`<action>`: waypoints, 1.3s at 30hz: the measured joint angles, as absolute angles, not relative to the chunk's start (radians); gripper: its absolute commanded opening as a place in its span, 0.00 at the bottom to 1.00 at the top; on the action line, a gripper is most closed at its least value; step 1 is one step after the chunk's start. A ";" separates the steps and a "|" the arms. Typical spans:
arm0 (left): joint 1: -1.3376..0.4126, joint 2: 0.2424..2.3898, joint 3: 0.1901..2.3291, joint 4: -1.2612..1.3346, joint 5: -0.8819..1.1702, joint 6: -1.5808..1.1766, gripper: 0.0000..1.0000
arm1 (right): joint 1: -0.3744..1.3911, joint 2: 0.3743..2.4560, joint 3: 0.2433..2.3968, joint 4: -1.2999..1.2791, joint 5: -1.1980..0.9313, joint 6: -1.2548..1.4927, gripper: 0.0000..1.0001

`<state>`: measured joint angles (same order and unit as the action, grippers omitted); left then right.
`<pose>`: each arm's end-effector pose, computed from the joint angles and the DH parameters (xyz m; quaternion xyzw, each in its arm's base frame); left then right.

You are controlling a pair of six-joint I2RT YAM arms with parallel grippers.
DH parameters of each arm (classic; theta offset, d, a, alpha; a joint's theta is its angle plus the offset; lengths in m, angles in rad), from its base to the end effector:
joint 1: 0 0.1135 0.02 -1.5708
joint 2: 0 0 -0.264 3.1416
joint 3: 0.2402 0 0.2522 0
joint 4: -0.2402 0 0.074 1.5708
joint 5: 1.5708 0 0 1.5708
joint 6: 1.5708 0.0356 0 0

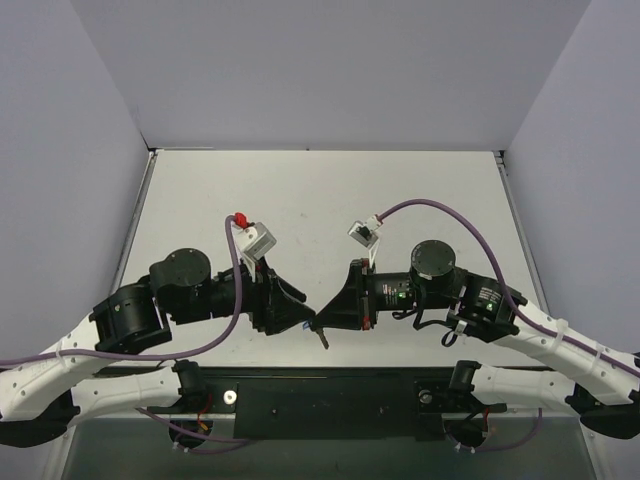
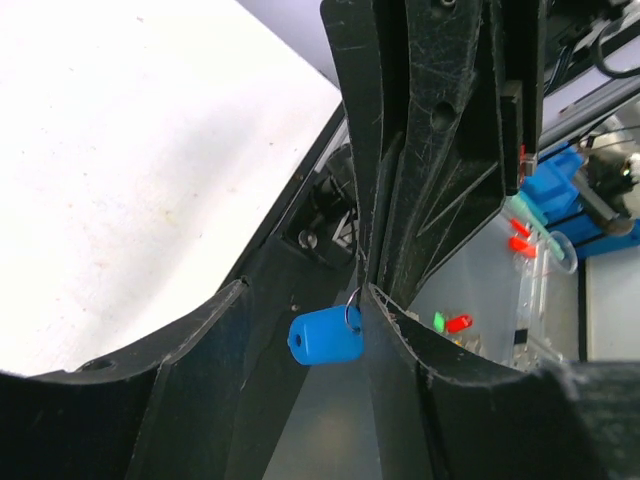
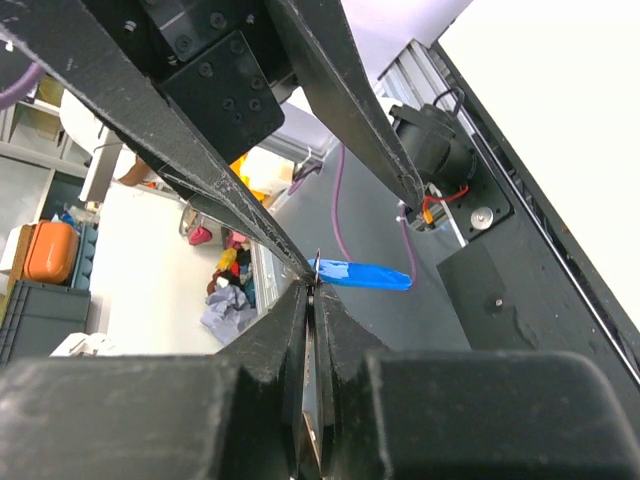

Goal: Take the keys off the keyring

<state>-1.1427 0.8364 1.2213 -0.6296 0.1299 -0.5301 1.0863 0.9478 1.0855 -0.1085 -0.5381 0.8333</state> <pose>0.0596 -0.1417 0.4306 0.2752 0.7378 -0.4902 0.3736 0.0793 0.1898 0.4240 -0.2739 0.6422 0.6727 0.2450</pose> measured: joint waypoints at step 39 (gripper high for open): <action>-1.144 0.555 0.930 -0.234 0.026 -0.849 0.45 | 1.088 0.913 1.022 0.090 -0.457 0.902 0.00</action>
<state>-1.1439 0.5552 0.9302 -0.2340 0.0261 -0.8490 1.0882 0.9134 1.0218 0.0898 -0.4568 0.9016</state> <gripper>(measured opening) 0.470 0.008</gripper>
